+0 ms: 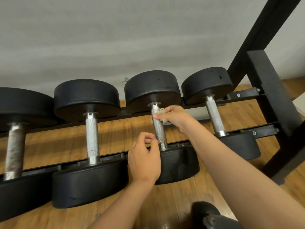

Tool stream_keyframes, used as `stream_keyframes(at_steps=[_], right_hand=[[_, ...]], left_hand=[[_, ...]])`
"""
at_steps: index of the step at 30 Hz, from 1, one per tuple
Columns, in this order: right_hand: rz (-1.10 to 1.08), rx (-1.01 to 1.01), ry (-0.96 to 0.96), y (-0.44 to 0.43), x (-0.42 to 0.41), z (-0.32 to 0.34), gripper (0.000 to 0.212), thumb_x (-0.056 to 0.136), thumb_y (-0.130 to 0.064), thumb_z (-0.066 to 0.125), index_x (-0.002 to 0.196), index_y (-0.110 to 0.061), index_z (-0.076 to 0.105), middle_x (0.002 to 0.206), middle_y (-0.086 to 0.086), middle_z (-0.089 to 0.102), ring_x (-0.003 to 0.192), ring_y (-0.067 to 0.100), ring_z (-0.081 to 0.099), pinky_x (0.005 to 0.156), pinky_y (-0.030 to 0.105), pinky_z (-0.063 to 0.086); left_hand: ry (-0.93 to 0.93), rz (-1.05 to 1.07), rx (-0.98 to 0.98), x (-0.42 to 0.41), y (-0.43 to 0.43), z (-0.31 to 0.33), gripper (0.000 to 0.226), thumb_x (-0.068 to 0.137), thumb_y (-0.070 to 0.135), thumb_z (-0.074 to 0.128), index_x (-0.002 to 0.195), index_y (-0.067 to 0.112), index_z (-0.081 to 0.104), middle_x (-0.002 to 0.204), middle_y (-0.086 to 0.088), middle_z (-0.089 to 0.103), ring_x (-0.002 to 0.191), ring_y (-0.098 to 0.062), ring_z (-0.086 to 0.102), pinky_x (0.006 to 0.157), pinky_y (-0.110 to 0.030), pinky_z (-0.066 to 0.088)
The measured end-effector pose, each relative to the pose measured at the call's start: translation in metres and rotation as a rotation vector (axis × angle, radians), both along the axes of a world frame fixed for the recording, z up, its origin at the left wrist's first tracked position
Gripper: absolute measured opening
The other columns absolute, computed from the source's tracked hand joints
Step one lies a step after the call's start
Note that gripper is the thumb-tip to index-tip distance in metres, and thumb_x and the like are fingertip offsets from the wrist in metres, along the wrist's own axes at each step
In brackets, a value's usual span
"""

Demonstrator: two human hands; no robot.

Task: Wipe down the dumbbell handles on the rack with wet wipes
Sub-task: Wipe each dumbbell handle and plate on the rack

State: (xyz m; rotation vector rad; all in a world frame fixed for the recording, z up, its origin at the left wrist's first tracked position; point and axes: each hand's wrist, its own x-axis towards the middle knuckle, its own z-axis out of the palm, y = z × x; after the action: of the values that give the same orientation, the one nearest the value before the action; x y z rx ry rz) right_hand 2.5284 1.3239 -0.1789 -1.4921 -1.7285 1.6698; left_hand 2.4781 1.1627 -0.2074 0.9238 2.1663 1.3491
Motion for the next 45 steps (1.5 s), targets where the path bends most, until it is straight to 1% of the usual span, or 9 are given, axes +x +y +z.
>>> stream_keyframes(at_steps=[3, 9, 11, 15, 24, 32, 37, 40, 45], right_hand=[[0.117, 0.031, -0.095, -0.009, 0.008, 0.0, 0.035, 0.073, -0.025, 0.084, 0.077, -0.017, 0.05, 0.096, -0.001, 0.062, 0.099, 0.014, 0.056, 0.077, 0.027, 0.045], [0.317, 0.031, -0.293, -0.027, 0.03, -0.005, 0.046, 0.068, -0.029, 0.087, 0.103, -0.009, 0.063, 0.093, 0.001, 0.068, 0.088, 0.015, 0.062, 0.078, 0.03, 0.051], [0.315, 0.064, -0.308, -0.029, 0.03, -0.008, 0.045, 0.067, -0.031, 0.087, 0.099, -0.011, 0.063, 0.09, 0.001, 0.068, 0.086, 0.016, 0.061, 0.084, 0.035, 0.05], [0.408, 0.062, -0.313, -0.024, 0.033, 0.0, 0.033, 0.07, -0.026, 0.086, 0.087, -0.016, 0.059, 0.084, 0.001, 0.069, 0.074, 0.011, 0.06, 0.076, 0.029, 0.05], [0.615, 0.054, -0.332, -0.022, 0.044, 0.024, 0.018, 0.072, -0.025, 0.083, 0.085, -0.015, 0.075, 0.092, 0.0, 0.074, 0.097, 0.016, 0.066, 0.101, 0.042, 0.047], [0.479, 0.206, -0.315, -0.033, 0.044, 0.022, 0.016, 0.071, -0.018, 0.085, 0.079, -0.012, 0.072, 0.078, -0.001, 0.073, 0.079, 0.012, 0.068, 0.08, 0.028, 0.054], [0.157, 0.215, 0.176, -0.028, 0.047, 0.042, 0.019, 0.08, -0.007, 0.076, 0.094, -0.013, 0.065, 0.081, 0.002, 0.071, 0.071, 0.009, 0.066, 0.067, 0.022, 0.055], [0.035, 0.506, 0.257, -0.028, 0.044, 0.049, 0.027, 0.087, -0.006, 0.069, 0.111, -0.018, 0.065, 0.097, 0.001, 0.07, 0.087, 0.009, 0.066, 0.077, 0.022, 0.055], [-0.165, 0.817, 0.244, -0.03, 0.021, 0.053, 0.021, 0.092, -0.005, 0.061, 0.108, -0.018, 0.068, 0.121, 0.0, 0.063, 0.112, 0.008, 0.059, 0.095, 0.023, 0.05]], left_hand=[[0.006, 0.008, -0.006, 0.0, 0.0, -0.001, 0.032, 0.078, 0.054, 0.029, 0.09, 0.039, 0.055, 0.093, 0.016, 0.066, 0.09, -0.01, 0.058, 0.076, -0.039, 0.049], [-0.012, 0.017, -0.017, 0.0, 0.0, -0.001, 0.027, 0.08, 0.051, 0.032, 0.089, 0.038, 0.054, 0.093, 0.015, 0.066, 0.092, -0.01, 0.057, 0.072, -0.035, 0.047], [-0.015, 0.02, -0.019, 0.0, 0.001, -0.001, 0.027, 0.08, 0.051, 0.032, 0.089, 0.038, 0.054, 0.093, 0.015, 0.066, 0.092, -0.01, 0.057, 0.069, -0.033, 0.044], [-0.006, 0.021, -0.02, 0.0, 0.001, -0.003, 0.028, 0.081, 0.051, 0.032, 0.09, 0.038, 0.055, 0.093, 0.015, 0.066, 0.092, -0.009, 0.057, 0.07, -0.032, 0.044], [0.017, 0.027, -0.013, 0.0, 0.001, -0.001, 0.025, 0.082, 0.05, 0.035, 0.088, 0.037, 0.055, 0.09, 0.015, 0.066, 0.09, -0.009, 0.059, 0.077, -0.037, 0.049], [-0.018, 0.048, -0.016, 0.002, -0.001, 0.003, 0.022, 0.082, 0.049, 0.035, 0.087, 0.038, 0.054, 0.091, 0.015, 0.065, 0.09, -0.011, 0.059, 0.073, -0.035, 0.049], [-0.072, 0.05, 0.004, 0.003, -0.005, 0.007, 0.023, 0.08, 0.049, 0.034, 0.085, 0.039, 0.054, 0.091, 0.015, 0.066, 0.087, -0.014, 0.06, 0.07, -0.035, 0.048], [-0.123, 0.044, 0.012, 0.004, -0.007, 0.011, 0.02, 0.081, 0.043, 0.038, 0.085, 0.036, 0.056, 0.091, 0.012, 0.067, 0.089, -0.008, 0.059, 0.068, -0.026, 0.042], [-0.149, 0.064, -0.026, 0.003, -0.006, 0.014, 0.012, 0.094, 0.027, 0.049, 0.086, 0.032, 0.057, 0.088, 0.012, 0.067, 0.087, -0.003, 0.057, 0.066, -0.022, 0.038]])
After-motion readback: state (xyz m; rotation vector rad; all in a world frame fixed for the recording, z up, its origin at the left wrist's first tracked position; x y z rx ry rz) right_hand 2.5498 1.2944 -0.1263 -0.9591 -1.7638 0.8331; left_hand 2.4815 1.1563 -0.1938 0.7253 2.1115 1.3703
